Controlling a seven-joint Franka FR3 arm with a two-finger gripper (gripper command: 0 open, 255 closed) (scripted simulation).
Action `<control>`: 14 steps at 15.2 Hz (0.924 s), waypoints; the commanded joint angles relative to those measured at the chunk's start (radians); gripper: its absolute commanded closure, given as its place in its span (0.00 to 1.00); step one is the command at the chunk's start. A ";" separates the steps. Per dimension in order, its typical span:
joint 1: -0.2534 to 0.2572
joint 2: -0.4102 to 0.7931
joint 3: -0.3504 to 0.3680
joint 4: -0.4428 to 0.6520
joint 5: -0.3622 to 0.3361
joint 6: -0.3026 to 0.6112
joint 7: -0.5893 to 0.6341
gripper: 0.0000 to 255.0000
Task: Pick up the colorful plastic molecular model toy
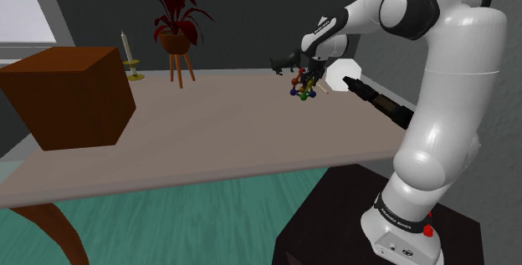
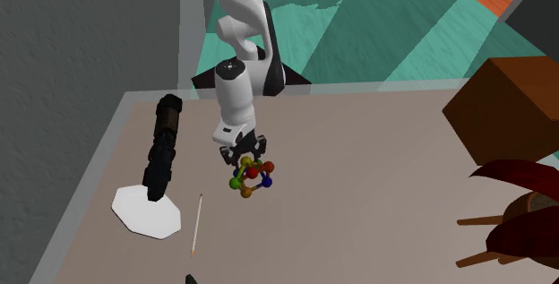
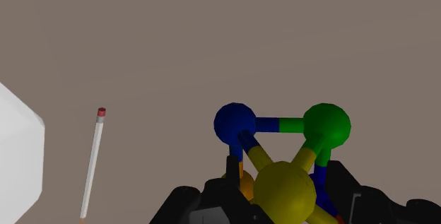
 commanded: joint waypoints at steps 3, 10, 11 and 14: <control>0.006 -0.027 -0.005 0.020 -0.017 -0.044 0.013 1.00; 0.011 -0.067 -0.012 0.067 -0.041 -0.129 0.029 1.00; 0.012 -0.072 -0.012 0.075 -0.044 -0.141 0.031 1.00; 0.012 -0.077 -0.013 0.084 -0.047 -0.155 0.033 1.00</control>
